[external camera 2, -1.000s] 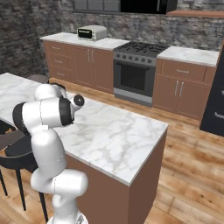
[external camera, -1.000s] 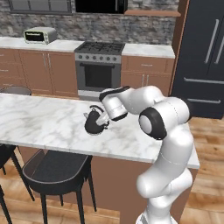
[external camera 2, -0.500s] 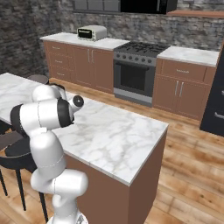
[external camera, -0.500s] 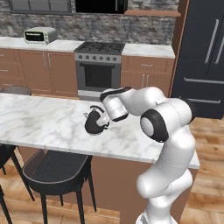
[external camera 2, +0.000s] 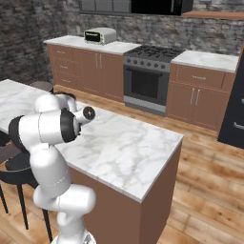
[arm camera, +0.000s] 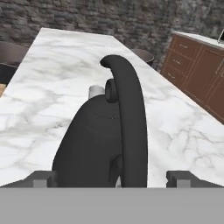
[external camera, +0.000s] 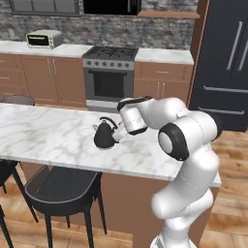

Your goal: The kettle is done boiling. Turn off the stove, then wait for 300 timesteps before moving the kettle to the dining table.

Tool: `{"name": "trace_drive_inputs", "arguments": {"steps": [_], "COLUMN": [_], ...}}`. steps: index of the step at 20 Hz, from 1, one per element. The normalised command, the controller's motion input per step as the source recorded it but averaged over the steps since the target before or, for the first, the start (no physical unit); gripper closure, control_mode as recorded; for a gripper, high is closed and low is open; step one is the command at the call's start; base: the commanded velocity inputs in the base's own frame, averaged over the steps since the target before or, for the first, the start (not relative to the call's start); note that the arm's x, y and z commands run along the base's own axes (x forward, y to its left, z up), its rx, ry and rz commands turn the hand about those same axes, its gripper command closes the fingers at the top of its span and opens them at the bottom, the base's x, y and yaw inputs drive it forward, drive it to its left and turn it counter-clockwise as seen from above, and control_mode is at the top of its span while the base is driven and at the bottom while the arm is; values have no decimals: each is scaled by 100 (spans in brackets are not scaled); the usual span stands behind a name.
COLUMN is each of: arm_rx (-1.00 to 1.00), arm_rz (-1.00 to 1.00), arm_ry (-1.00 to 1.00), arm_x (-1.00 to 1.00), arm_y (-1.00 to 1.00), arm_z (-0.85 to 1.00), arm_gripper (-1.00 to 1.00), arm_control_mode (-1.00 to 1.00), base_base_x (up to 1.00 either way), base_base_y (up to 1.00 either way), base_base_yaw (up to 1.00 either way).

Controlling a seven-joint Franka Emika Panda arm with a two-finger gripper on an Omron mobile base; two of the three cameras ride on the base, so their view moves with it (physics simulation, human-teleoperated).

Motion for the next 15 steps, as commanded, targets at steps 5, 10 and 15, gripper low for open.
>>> {"name": "trace_drive_inputs", "arguments": {"steps": [5,10,15], "arm_rx": [0,0,0], "arm_rz": [0,0,0], "arm_ry": [-9,-14,-12], "arm_x": [-29,-37,-38], "arm_y": [-24,-16,-8], "arm_z": [11,30,37], "arm_gripper": [-100,-100,-100], "arm_control_mode": [-100,-100,-100], "base_base_x": [0,0,0], "base_base_y": [0,0,0], "base_base_yaw": [0,0,0]}}
